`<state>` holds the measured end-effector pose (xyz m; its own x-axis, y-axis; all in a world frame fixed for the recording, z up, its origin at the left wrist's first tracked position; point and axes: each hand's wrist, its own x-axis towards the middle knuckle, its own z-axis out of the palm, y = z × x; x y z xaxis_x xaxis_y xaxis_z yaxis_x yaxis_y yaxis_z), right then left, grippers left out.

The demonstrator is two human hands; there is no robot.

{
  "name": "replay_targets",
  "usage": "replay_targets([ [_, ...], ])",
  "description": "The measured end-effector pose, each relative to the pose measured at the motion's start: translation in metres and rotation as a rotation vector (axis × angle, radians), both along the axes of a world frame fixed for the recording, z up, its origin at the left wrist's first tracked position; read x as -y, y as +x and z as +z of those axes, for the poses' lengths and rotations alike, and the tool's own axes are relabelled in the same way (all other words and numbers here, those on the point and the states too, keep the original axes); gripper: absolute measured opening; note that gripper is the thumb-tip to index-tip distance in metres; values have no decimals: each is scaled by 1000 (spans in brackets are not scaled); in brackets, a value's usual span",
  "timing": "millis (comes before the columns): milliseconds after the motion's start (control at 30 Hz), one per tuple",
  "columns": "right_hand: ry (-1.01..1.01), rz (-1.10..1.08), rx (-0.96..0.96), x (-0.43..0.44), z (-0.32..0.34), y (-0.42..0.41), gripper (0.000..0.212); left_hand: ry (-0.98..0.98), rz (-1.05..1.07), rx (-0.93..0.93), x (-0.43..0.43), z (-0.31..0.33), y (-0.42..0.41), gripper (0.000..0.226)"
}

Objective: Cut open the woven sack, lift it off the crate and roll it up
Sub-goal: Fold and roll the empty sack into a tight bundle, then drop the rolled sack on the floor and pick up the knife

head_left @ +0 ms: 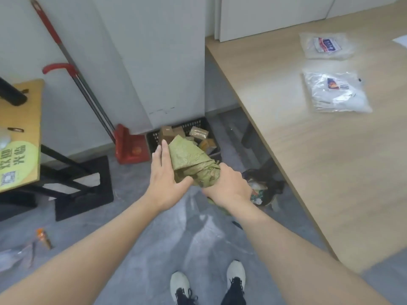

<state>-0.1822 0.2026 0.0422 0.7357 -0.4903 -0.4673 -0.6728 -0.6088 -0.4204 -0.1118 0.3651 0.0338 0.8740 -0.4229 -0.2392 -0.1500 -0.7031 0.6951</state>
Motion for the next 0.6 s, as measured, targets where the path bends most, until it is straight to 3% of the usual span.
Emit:
replay_targets([
  [133, 86, -53, -38, 12, -57, -10, 45, -81, 143, -223, 11, -47, -19, 116],
  [233, 131, -87, -58, 21, -111, -21, 46, -120, 262, -332, 26, -94, -36, 99],
  [433, 206, -213, -108, 33, -222, -40, 58, -152, 397, -472, 48, -202, -68, 84],
  [600, 231, -293, -137, 36, -327, -45, 63, -168, 447, -530, 57, -306, -73, 88],
])
